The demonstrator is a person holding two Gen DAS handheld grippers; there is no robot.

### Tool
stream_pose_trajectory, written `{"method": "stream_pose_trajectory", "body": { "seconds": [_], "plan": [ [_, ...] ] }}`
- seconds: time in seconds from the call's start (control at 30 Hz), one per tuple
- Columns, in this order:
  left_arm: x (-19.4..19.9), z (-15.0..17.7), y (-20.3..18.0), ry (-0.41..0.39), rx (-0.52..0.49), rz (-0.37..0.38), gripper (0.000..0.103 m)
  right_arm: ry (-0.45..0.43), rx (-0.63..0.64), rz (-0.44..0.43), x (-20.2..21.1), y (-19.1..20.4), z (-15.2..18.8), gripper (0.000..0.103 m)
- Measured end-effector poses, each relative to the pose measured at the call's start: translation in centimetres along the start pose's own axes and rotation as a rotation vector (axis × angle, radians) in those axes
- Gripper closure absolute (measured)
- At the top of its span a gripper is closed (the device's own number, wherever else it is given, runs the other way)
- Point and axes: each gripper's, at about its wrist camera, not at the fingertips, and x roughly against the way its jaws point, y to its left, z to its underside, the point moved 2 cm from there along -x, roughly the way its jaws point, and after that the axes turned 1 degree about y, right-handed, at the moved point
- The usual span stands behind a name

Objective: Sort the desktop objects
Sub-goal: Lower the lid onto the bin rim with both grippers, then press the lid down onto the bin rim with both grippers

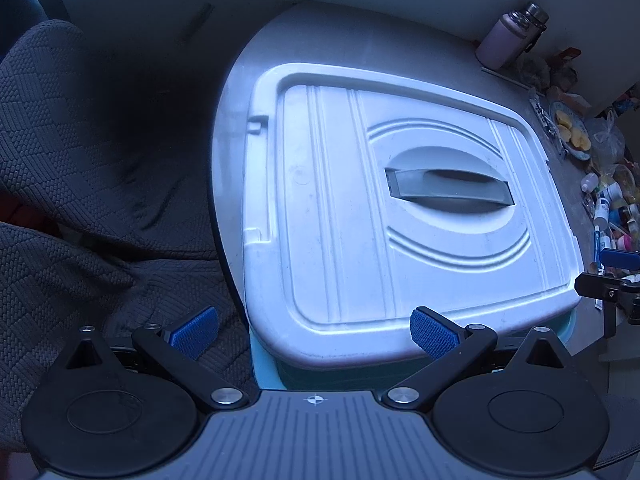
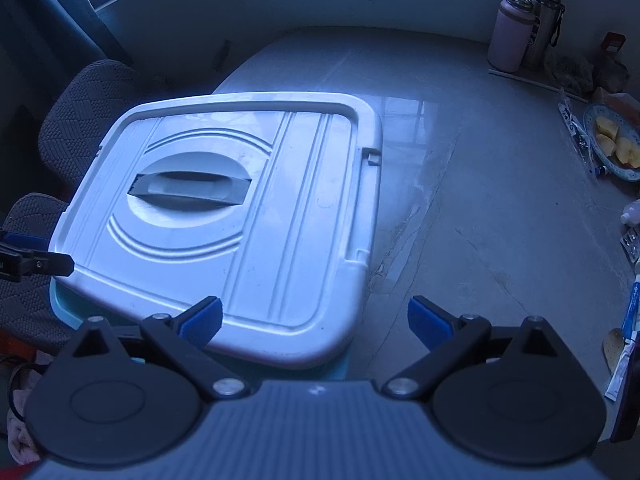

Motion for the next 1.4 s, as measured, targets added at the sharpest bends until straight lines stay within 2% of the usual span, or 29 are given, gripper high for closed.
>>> {"method": "stream_pose_trajectory", "body": {
  "seconds": [0.63,1.1,1.4],
  "plan": [
    [0.5,2.1,-0.6,0.011,0.001,0.01,0.0,-0.067,0.034,0.065,1.8,1.3,3.0,0.003],
    [0.4,1.6,-0.3,0.008,-0.003,0.001,0.0,-0.067,0.02,0.069,1.7,1.5,3.1,0.003],
    [0.2,1.5,-0.8,0.01,-0.028,-0.032,0.0,-0.055,0.005,0.064,1.5,1.3,3.2,0.003]
  ]
}}
